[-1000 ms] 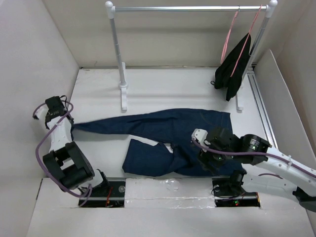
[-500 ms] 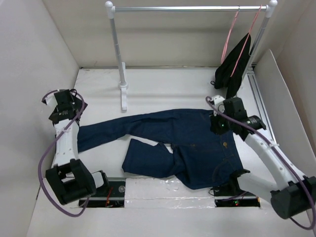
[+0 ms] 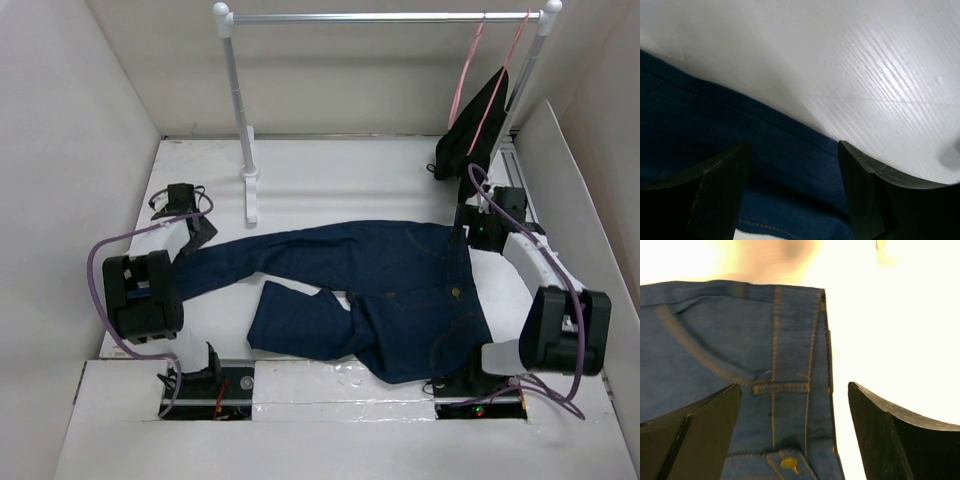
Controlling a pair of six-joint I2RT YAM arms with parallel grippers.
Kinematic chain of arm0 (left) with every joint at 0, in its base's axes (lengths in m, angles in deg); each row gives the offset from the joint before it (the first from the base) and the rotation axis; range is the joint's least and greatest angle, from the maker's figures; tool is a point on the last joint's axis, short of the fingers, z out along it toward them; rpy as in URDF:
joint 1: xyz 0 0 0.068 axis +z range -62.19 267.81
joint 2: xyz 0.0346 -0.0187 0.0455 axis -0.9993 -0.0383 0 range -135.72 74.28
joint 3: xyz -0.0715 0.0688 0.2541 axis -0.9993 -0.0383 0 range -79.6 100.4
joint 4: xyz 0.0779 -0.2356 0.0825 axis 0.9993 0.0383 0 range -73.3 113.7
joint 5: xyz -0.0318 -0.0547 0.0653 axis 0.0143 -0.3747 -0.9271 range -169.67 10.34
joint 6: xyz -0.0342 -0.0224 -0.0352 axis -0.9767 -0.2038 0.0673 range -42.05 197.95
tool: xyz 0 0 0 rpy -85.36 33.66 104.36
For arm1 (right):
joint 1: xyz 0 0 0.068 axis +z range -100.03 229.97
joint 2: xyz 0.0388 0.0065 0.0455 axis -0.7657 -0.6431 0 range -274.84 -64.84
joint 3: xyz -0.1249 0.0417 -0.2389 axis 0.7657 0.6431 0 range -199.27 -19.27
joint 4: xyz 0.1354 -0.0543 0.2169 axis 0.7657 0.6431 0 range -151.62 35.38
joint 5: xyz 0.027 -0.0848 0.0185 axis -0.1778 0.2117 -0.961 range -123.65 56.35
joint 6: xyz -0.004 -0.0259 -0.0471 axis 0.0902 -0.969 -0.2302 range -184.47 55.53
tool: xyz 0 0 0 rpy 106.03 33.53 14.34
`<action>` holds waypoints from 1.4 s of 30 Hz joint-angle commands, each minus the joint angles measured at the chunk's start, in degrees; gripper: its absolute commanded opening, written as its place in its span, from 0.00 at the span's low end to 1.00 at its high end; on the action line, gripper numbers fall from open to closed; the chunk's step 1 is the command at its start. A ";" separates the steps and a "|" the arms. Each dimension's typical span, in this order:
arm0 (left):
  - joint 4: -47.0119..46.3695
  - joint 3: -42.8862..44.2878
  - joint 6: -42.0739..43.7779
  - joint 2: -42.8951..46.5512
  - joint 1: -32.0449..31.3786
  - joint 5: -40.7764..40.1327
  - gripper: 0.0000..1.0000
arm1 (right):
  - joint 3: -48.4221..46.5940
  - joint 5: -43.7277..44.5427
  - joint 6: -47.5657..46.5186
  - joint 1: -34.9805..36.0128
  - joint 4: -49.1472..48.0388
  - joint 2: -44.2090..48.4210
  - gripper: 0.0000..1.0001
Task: Place the trousers on the hanger
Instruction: Flatten out the trousers at the center of the board.
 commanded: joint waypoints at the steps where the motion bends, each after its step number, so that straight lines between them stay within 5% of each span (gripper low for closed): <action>1: -2.59 -0.44 -0.26 -4.77 0.67 -0.85 0.66 | -2.25 3.49 3.77 -1.52 -6.95 -5.79 0.92; 2: -2.86 -0.45 -0.44 -5.75 0.67 -0.50 0.63 | -2.25 2.54 4.04 -1.52 -7.83 -7.22 0.92; 5: -4.26 -0.09 -0.88 -8.48 0.67 1.34 0.25 | -2.52 -0.54 5.27 -1.52 -9.77 -11.52 0.89; 6: -4.44 0.43 -0.97 -9.01 0.67 1.78 0.00 | -2.52 -0.20 5.62 -1.52 -10.12 -13.97 0.87; 8: -4.35 1.48 -1.32 -10.94 0.67 2.58 0.00 | -2.52 0.15 6.68 -0.91 -11.35 -16.01 0.85; 9: -4.44 2.62 -1.14 -11.64 0.67 3.01 0.00 | -2.60 -0.02 7.21 -0.91 -11.53 -17.67 0.76; 11: -4.18 3.59 -0.97 -12.88 0.67 2.67 0.00 | -2.60 -1.33 8.09 -1.60 -12.75 -18.91 0.46; 12: -4.27 4.38 -0.71 -13.05 0.67 2.75 0.00 | -2.61 -1.60 8.44 -1.61 -12.94 -19.18 0.20; 14: -3.83 5.79 -0.79 -14.02 0.67 2.40 0.00 | -3.13 -1.43 8.79 -2.31 -12.68 -18.23 0.00; 19: -2.86 13.34 -1.05 -16.03 -1.43 3.90 0.00 | -6.72 1.91 8.18 -6.35 -11.98 -12.86 0.00; 25: 1.35 23.10 0.08 -17.81 -5.92 1.44 0.00 | -17.98 3.32 6.25 -8.99 -7.41 -17.25 0.00; 26: 1.71 23.46 0.26 -17.28 -6.53 0.91 0.01 | -18.68 3.67 6.16 -8.99 -7.31 -17.42 0.02; 27: 1.36 23.29 1.13 -14.58 -6.54 0.82 0.20 | -19.30 2.97 5.63 -8.99 -8.27 -17.08 0.41; 28: 0.66 22.59 1.14 -12.90 -6.54 1.17 0.35 | -19.48 2.10 5.37 -8.99 -8.37 -16.73 0.42; 29: 0.57 22.06 2.27 -11.23 -6.54 1.26 0.48 | -19.74 1.04 5.28 -8.99 -8.11 -16.29 0.59; 30: 1.09 21.27 2.72 -9.38 -6.54 0.91 0.63 | -20.09 -0.53 5.10 -8.99 -7.84 -15.33 0.87; 34: 3.03 13.81 2.90 6.39 -8.99 3.53 0.55 | -16.53 -7.48 4.31 -6.37 -5.72 -8.42 0.94; 37: 5.04 5.37 0.63 16.87 -17.65 3.03 0.29 | -8.70 -9.16 5.10 0.83 -8.97 3.08 0.64; 38: 5.83 3.70 -0.43 18.74 -20.05 2.06 0.20 | -4.58 -9.25 5.01 3.64 -8.98 5.40 0.37; 39: 6.54 1.34 -3.14 20.33 -21.99 0.57 0.07 | -3.06 -9.77 4.49 10.28 -8.46 7.25 0.27; 41: 7.95 0.79 -5.00 24.20 -24.21 0.03 0.00 | -0.42 -11.61 1.86 19.17 -6.97 10.52 0.10; 42: 8.04 2.00 -5.53 25.08 -24.21 0.12 0.00 | -0.23 -12.06 0.98 29.66 -6.26 10.70 0.08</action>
